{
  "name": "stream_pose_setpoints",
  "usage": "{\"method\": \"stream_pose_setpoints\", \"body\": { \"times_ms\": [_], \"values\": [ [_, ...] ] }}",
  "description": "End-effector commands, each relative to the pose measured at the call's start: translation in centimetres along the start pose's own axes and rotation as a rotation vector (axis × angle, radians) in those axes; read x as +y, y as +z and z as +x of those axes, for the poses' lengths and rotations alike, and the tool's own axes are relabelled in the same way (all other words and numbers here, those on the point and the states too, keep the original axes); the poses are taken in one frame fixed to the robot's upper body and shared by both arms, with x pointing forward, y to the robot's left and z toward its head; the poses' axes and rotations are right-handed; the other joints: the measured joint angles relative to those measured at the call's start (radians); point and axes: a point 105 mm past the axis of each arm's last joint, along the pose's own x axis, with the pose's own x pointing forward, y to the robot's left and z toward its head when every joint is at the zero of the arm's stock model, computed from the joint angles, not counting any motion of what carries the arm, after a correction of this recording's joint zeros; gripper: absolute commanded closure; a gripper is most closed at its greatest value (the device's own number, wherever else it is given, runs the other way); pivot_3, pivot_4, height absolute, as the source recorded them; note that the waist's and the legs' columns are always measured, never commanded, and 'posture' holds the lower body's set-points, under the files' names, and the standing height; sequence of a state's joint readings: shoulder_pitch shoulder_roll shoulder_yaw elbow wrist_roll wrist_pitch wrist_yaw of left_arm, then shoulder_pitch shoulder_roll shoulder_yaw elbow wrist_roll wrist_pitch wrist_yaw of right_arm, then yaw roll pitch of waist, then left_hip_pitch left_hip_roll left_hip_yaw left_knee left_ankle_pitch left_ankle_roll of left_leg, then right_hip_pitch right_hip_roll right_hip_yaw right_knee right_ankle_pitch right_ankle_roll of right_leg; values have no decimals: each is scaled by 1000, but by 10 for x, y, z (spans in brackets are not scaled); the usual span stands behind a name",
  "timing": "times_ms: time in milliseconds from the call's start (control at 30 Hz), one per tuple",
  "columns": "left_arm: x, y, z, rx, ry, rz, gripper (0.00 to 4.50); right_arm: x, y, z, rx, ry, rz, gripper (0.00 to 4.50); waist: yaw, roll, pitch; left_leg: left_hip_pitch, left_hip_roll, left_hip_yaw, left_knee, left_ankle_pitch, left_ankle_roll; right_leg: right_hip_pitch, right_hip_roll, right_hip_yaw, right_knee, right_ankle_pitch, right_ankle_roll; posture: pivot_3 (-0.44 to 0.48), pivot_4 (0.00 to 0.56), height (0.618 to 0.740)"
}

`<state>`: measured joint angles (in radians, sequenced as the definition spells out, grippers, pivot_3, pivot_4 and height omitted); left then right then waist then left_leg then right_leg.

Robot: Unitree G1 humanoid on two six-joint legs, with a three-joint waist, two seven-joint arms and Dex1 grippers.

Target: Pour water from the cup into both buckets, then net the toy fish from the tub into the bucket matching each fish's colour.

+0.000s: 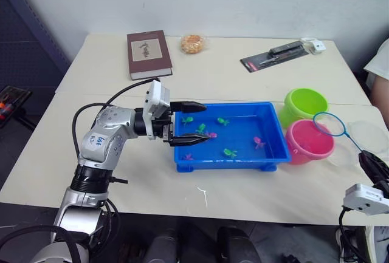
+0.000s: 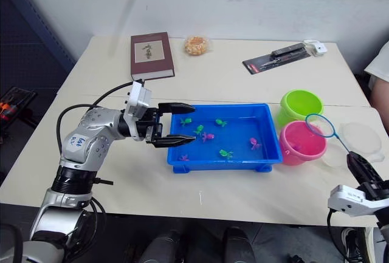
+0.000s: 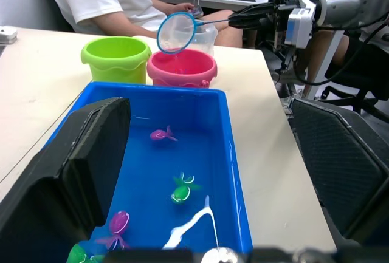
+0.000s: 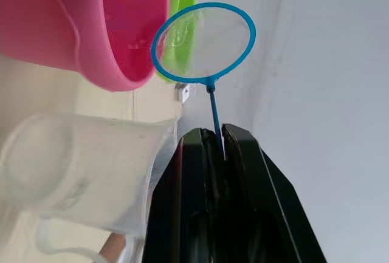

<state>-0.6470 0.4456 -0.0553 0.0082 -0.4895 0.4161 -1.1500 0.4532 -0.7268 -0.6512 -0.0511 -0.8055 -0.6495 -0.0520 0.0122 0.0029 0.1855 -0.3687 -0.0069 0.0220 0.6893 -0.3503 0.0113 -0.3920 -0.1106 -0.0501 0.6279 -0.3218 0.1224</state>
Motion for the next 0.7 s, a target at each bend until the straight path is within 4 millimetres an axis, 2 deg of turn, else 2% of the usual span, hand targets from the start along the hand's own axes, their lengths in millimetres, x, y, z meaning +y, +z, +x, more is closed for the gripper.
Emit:
{"method": "stream_pose_setpoints", "body": {
  "times_ms": [33,167,267,333,400,467,533,700],
  "values": [
    [-4,8,0,-26,-9,25,9,-7,-3,-1,0,-40,-9,4500,-3,0,0,0,0,0,0,0,0,0,0,0,0,0,0,0,150,738],
    [-3,5,-10,-4,14,24,9,-30,-5,3,10,-134,348,4500,-12,0,0,0,0,0,0,0,0,0,0,0,0,0,0,0,150,738],
    [-1,2,-19,18,36,18,9,-54,5,9,-58,-154,649,4500,-15,0,0,0,1,0,0,0,0,1,0,0,0,0,0,0,150,738],
    [1,-2,-26,33,52,13,9,-66,20,15,-138,-94,941,4500,-16,0,0,1,2,-1,0,0,0,1,1,0,1,0,0,0,150,738],
    [3,-4,-31,43,65,9,9,-75,50,20,-247,68,1229,4500,-16,1,0,1,2,-1,0,0,0,1,0,0,3,0,0,0,150,738],
    [5,-5,-34,47,72,9,9,-74,73,22,-256,239,1405,4500,-12,1,0,1,2,-2,0,0,1,2,-1,0,3,0,0,0,150,738],
    [6,-5,-34,47,74,10,9,-72,81,27,-196,329,1455,4500,-9,0,0,0,2,-8,1,0,1,5,-2,0,1,0,0,0,150,738],
    [5,-7,-38,65,80,16,9,-56,116,37,-57,695,1528,4500,1,0,0,-1,0,-11,4,-1,3,8,-4,-1,-1,0,0,0,150,738]
  ]
}}
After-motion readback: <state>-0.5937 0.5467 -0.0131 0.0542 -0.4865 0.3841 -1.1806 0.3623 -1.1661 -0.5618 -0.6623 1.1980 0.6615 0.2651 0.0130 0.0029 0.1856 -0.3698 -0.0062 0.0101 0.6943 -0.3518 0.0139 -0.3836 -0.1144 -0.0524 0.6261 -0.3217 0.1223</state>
